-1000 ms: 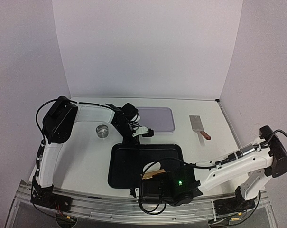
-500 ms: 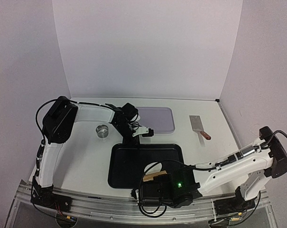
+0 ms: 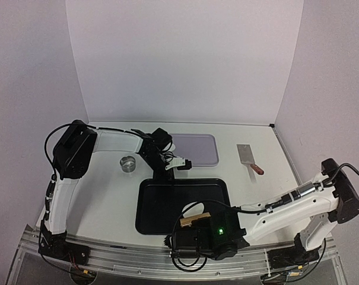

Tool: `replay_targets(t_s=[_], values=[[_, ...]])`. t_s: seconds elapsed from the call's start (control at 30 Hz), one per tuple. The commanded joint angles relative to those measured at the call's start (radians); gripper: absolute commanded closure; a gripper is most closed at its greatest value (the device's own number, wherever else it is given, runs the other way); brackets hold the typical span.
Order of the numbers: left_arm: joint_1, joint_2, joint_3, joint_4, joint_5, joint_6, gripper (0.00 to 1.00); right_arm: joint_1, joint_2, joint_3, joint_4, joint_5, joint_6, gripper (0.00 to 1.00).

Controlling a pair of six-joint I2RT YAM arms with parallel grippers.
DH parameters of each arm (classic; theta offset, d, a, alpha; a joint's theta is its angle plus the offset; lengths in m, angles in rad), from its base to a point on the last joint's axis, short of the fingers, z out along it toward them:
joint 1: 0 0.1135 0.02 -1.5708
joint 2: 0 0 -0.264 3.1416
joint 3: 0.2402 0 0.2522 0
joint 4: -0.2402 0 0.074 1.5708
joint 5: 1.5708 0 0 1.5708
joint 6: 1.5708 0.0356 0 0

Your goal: Roll out the dumpling wrappers from the dough

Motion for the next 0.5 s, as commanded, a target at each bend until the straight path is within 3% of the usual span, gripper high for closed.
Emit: replay_targets(t_s=[0.0,0.1,0.47], values=[[0.016,0.002,0.029,0.108,-0.145,0.072,1.00,0.039,0.025,-0.065,-0.224,-0.289,0.064,1.00],[0.016,0.002,0.030,0.107,-0.142,0.073,1.00,0.027,0.053,-0.053,-0.214,-0.266,0.012,1.00],[0.008,-0.006,0.028,0.097,-0.140,0.066,1.00,-0.202,0.069,-0.004,-0.083,-0.273,-0.259,1.00]])
